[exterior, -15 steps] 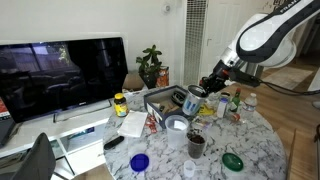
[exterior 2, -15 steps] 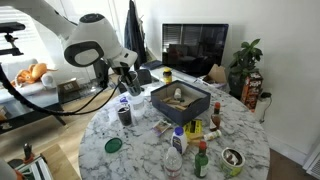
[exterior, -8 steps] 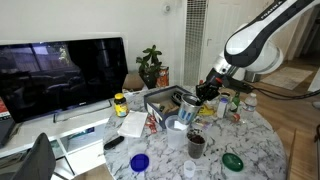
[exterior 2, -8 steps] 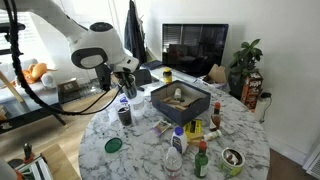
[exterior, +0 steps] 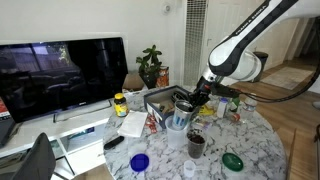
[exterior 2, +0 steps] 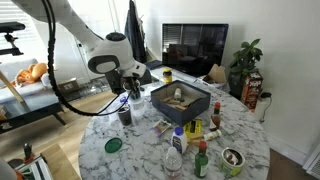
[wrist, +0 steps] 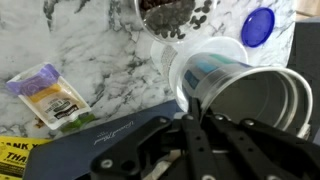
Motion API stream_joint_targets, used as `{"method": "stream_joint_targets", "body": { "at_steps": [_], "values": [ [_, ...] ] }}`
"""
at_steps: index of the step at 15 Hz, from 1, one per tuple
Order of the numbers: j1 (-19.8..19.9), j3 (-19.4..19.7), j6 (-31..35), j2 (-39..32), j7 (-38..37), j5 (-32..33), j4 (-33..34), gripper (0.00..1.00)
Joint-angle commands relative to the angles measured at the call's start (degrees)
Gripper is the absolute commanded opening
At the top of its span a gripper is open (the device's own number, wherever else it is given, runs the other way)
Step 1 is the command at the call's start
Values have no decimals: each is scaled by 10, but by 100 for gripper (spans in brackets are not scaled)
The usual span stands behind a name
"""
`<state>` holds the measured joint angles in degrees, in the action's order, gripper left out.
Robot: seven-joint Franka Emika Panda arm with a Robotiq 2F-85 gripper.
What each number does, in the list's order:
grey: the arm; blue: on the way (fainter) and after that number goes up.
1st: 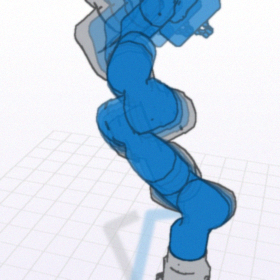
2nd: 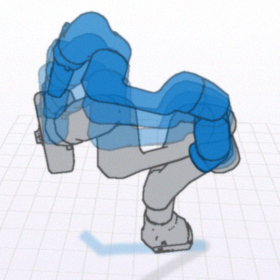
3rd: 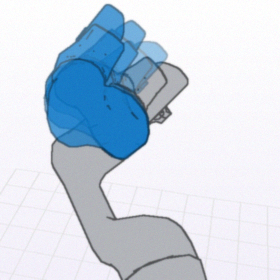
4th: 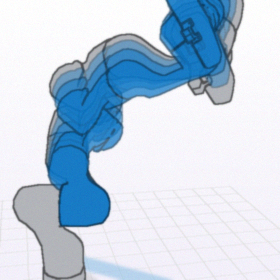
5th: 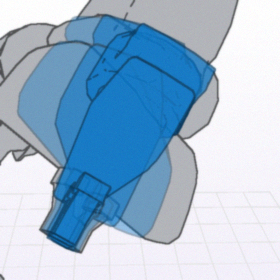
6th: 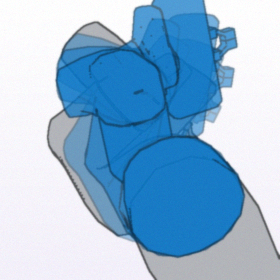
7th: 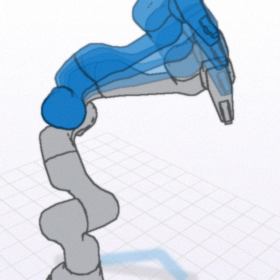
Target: Put the silver cup in the plastic cup and then put put the plastic cup with coffee granules in the silver cup
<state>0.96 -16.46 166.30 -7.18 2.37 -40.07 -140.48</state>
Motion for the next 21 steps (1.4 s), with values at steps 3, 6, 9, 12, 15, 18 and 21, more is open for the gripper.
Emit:
{"method": "stream_joint_targets", "body": {
  "at_steps": [3,6,9,12,15,18,21],
  "values": [
    [-35,53,3,-72,-65,114,33,15],
    [-29,39,3,-86,-60,112,51,44],
    [-33,30,-2,-81,-59,116,61,66],
    [-39,43,-51,-54,-68,146,39,88],
    [-27,50,-92,-33,-49,147,12,100],
    [-18,52,-101,-10,-23,124,-18,100],
    [-12,49,-123,-3,17,101,-44,100]
  ]
}}
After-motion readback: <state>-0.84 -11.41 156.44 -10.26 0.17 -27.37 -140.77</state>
